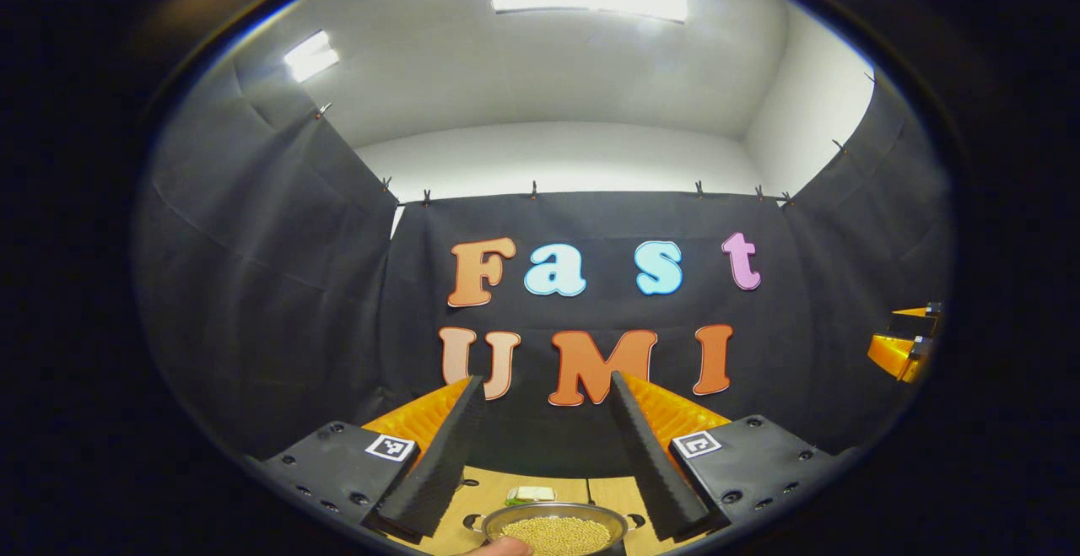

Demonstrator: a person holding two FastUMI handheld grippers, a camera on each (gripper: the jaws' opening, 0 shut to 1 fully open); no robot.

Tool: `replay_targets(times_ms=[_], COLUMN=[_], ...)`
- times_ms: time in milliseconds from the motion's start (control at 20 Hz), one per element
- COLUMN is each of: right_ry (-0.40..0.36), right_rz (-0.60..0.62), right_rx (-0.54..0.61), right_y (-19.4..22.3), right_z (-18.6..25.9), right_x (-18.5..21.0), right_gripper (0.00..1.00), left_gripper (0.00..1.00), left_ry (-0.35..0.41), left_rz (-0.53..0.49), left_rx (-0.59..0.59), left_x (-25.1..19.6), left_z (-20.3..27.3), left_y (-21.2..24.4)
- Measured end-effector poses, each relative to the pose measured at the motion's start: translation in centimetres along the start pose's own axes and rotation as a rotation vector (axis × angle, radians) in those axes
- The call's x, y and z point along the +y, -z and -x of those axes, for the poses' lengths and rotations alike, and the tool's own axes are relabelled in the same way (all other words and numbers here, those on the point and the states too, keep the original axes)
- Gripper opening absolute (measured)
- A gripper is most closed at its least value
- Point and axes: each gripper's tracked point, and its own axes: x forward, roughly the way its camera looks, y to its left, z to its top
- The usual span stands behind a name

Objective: First push the handle of the pot to place it horizontally, then grasp the pot with both hands and set it on the induction cooktop.

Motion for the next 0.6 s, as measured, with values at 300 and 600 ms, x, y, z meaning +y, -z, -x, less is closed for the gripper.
replay_targets(times_ms=[300,600], right_ry=[0.012,0.017], right_rz=[0.006,0.027], right_rx=[-0.018,-0.018], right_y=[-0.34,0.04], right_z=[0.39,0.28], right_x=[-0.06,-0.34], right_gripper=[0.95,0.95], left_gripper=[0.98,0.95], left_ry=[-0.017,0.004], left_rz=[0.003,0.019], left_rx=[-0.016,-0.037], left_x=[0.17,-0.16], left_z=[0.13,-0.14], left_y=[0.44,0.51])
